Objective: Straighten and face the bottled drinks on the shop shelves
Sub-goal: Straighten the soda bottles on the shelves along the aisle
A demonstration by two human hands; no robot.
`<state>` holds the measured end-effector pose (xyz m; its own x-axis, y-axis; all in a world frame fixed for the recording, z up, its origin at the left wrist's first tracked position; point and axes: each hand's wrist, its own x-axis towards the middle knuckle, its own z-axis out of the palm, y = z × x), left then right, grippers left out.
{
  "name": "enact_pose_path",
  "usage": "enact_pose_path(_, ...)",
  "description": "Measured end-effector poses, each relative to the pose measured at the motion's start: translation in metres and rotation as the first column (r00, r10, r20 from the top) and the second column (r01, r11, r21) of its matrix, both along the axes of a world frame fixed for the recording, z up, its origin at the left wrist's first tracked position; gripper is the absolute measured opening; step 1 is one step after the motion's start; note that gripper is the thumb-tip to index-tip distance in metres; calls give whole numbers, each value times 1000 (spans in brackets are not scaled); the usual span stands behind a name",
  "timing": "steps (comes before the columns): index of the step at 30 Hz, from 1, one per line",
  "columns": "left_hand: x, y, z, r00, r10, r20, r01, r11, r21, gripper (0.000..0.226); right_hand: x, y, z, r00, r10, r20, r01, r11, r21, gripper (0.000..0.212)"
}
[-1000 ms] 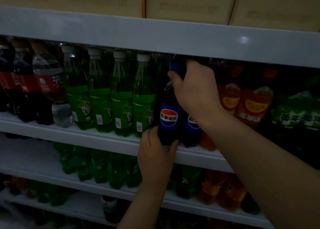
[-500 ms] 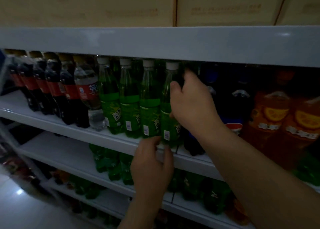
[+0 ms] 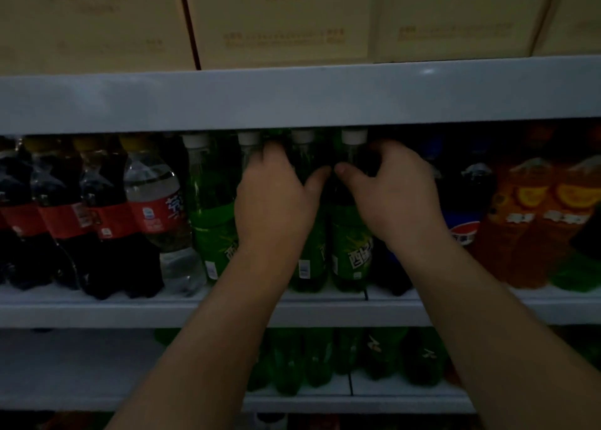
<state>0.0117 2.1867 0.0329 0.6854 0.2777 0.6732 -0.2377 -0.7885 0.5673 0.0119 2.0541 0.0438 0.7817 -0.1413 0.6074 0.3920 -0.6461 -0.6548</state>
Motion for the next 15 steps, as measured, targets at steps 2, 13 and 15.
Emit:
enact_pose_path(2, 4, 3, 4, 1000, -18, -8, 18, 1000, 26, 46, -2, 2, 1, 999, -26, 20, 26, 999, -33, 34)
enact_pose_path(13, 14, 12, 20, 935, -267, -235, 245, 962, -120, 13, -2, -13, 7, 994, 109, -2, -109, 994, 25, 19)
enact_pose_path(15, 12, 9, 20, 948, -249, -200, 236, 968, -87, 19, 1, -13, 7, 994, 111, 3, -111, 994, 8, 19)
